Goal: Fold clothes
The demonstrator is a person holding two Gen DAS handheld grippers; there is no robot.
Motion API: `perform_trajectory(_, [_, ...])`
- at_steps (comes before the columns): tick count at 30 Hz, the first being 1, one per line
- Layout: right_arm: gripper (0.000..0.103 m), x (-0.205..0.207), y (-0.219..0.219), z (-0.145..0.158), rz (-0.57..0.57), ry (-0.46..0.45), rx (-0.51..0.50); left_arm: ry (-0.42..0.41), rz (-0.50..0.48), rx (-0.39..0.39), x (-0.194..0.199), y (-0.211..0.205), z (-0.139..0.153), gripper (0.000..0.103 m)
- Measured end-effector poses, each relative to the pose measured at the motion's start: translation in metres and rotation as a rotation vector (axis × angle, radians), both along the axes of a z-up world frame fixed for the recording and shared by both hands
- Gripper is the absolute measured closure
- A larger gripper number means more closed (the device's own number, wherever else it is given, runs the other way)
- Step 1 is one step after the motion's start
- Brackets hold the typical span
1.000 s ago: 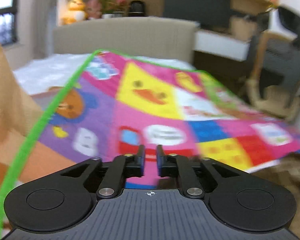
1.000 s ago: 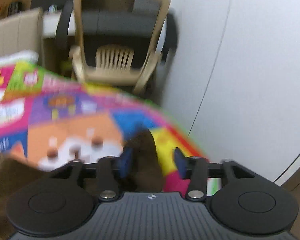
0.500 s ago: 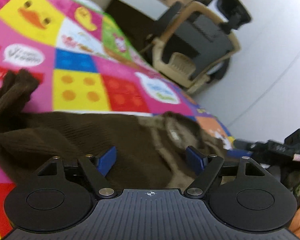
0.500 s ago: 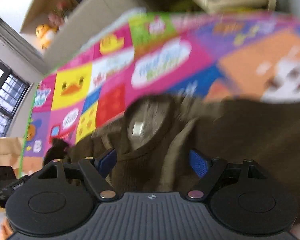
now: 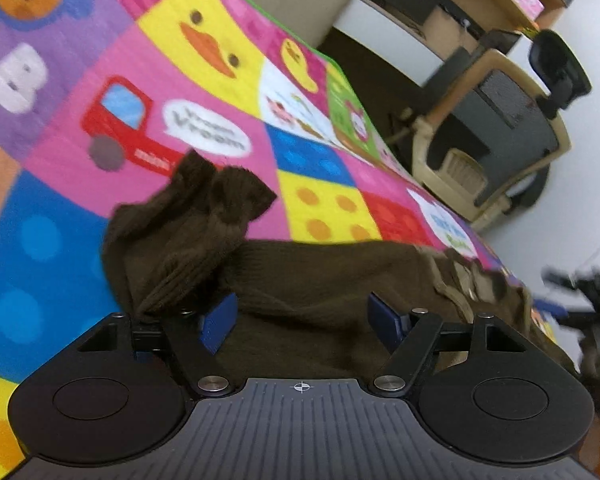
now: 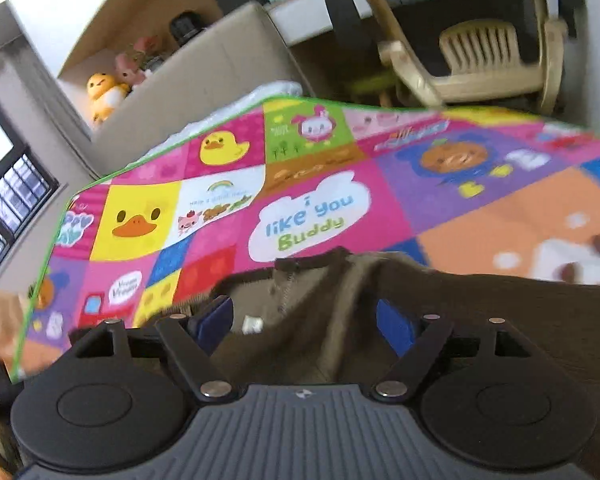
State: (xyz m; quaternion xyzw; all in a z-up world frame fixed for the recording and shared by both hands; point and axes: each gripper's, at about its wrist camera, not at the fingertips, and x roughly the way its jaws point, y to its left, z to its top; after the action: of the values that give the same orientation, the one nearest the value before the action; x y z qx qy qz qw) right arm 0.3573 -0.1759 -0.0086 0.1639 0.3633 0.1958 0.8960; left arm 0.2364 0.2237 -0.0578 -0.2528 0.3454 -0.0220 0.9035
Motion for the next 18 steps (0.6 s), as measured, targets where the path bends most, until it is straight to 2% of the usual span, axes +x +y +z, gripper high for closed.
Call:
perform_trajectory(2, [0.02,-0.02,-0.014,0.01,-0.023,-0.079,-0.047,-0.007,0.062,0.06,-0.003,0.005,0.005,0.022])
perform_trajectory(4, [0.017,-0.056,-0.032,0.022,-0.045,-0.167,-0.132,-0.012,0.093,0.071,-0.009,0.01,0.011,0.018])
perform_trajectory(6, [0.016,-0.088,-0.048,0.031,-0.064,-0.221,-0.225,-0.031,0.082,0.071,-0.021,0.007,0.02,0.013])
perform_trajectory(9, [0.016,-0.138,-0.066,0.038,-0.089,-0.253,-0.344,-0.076,-0.015,0.112,-0.04,-0.021,0.037,0.009])
perform_trajectory(12, [0.013,-0.191,-0.072,0.038,-0.053,-0.295,-0.444,-0.128,-0.13,0.176,-0.06,-0.058,0.055,0.008])
perform_trajectory(14, [0.009,-0.225,-0.067,0.034,0.007,-0.312,-0.477,-0.169,-0.219,0.242,-0.079,-0.088,0.066,0.006])
perform_trajectory(18, [0.009,-0.281,-0.041,0.015,0.186,-0.335,-0.518,-0.231,-0.412,0.348,-0.126,-0.142,0.081,0.005])
